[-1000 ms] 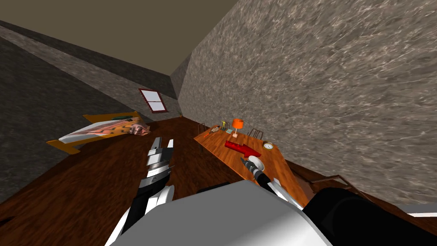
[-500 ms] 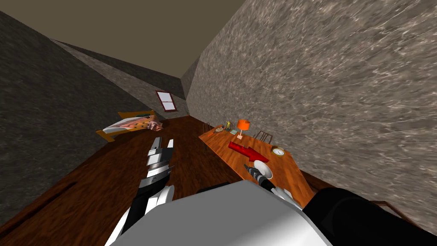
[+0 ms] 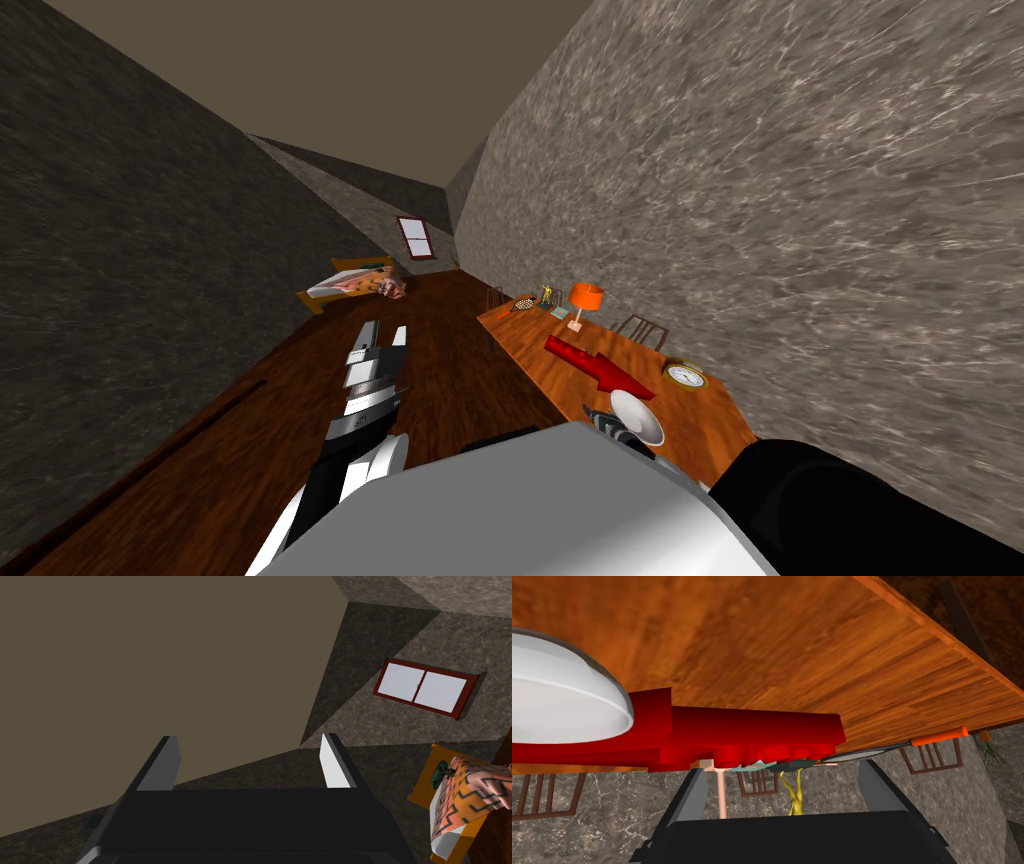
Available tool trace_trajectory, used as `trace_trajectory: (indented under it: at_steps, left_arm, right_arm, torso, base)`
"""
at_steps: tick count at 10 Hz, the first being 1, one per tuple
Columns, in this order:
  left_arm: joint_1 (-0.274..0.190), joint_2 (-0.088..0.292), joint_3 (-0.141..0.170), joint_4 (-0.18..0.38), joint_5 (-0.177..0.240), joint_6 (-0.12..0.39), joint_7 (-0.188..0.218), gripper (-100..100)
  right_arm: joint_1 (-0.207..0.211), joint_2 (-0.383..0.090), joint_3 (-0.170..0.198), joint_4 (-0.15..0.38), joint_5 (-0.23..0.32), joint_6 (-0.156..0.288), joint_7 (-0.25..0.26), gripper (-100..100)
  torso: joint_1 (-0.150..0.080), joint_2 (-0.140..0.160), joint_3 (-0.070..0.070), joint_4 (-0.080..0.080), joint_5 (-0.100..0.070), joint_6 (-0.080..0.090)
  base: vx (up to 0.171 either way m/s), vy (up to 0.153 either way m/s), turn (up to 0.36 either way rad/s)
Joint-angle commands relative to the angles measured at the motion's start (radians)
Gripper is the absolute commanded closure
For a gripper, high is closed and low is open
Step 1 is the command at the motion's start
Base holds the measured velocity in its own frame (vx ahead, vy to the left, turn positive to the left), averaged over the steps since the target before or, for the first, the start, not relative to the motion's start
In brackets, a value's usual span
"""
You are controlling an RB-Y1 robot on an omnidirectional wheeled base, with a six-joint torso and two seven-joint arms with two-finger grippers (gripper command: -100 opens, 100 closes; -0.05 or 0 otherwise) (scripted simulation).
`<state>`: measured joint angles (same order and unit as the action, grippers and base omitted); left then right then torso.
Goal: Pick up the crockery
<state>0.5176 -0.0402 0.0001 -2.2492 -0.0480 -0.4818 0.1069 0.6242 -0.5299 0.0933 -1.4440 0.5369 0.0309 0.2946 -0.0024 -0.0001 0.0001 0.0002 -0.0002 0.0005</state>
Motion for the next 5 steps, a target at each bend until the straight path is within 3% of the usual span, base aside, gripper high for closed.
trace_trajectory:
  at_steps: [1,3,5]
  left_arm:
    - [0.0,0.0,0.0,0.0,0.0,0.0,0.0,0]
    - [0.0,0.0,0.0,0.0,0.0,0.0,0.0,0]
    - [0.0,0.0,0.0,0.0,0.0,0.0,0.0,0]
  right_arm:
    - [-0.004,-0.004,0.004,0.039,0.007,0.01,0.004,-100]
    - [0.006,-0.012,0.024,0.109,0.039,0.062,0.021,-100]
    - [0.006,-0.012,0.024,0.126,0.039,0.062,0.021,-100]
  torso:
    - [0.0,0.0,0.0,0.0,0.0,0.0]
    - [0.0,0.0,0.0,0.0,0.0,0.0]
    - [-0.001,0.0,0.0,0.0,0.0,0.001]
  base:
    - [0.005,-0.021,0.13]
    - [0.005,-0.023,0.338]
    - [-0.001,-0.021,0.038]
